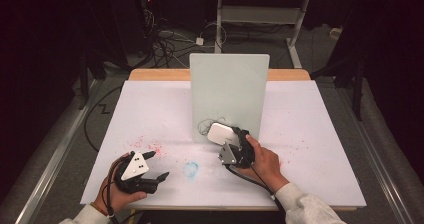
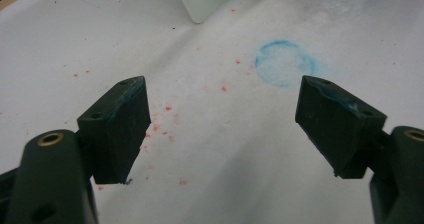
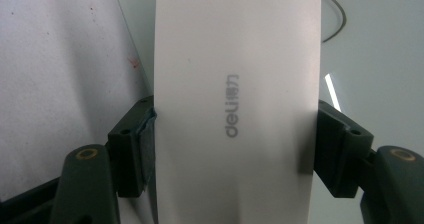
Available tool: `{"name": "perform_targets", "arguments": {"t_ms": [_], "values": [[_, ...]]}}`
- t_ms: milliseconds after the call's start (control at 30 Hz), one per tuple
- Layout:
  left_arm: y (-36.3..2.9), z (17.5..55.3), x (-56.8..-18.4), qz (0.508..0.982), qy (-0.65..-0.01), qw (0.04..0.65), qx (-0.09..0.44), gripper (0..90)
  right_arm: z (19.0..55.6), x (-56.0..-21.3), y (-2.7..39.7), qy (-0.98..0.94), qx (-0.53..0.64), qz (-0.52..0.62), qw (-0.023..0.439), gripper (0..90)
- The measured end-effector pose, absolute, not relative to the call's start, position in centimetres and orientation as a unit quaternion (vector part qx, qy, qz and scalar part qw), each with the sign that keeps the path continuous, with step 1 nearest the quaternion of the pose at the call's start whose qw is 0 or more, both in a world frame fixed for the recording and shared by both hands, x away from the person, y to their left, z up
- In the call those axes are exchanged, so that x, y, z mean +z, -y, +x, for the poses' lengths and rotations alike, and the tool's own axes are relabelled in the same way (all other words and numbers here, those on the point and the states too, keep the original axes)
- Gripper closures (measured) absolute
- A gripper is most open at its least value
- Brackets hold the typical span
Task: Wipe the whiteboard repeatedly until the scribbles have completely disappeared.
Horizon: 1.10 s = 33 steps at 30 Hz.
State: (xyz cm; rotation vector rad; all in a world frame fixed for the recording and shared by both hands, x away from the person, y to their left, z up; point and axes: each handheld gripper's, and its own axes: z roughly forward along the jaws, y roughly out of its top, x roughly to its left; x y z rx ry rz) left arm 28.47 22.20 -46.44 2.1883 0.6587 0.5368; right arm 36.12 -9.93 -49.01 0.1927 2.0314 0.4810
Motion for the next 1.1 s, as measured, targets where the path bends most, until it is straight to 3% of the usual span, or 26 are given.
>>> {"name": "perform_targets", "arguments": {"t_ms": [700, 1100], "values": [[-22.9, 27.9, -46.3, 0.856, -0.265, 0.386, 0.220, 20.9, 36.3, -47.5, 16.6, -0.836, 0.171, 0.127, 0.506, 30.9], [-22.3, 28.1, -46.3, 0.860, -0.252, 0.387, 0.219, 20.8, 36.1, -48.2, 16.6, -0.838, 0.138, 0.085, 0.522, 30.8]]}}
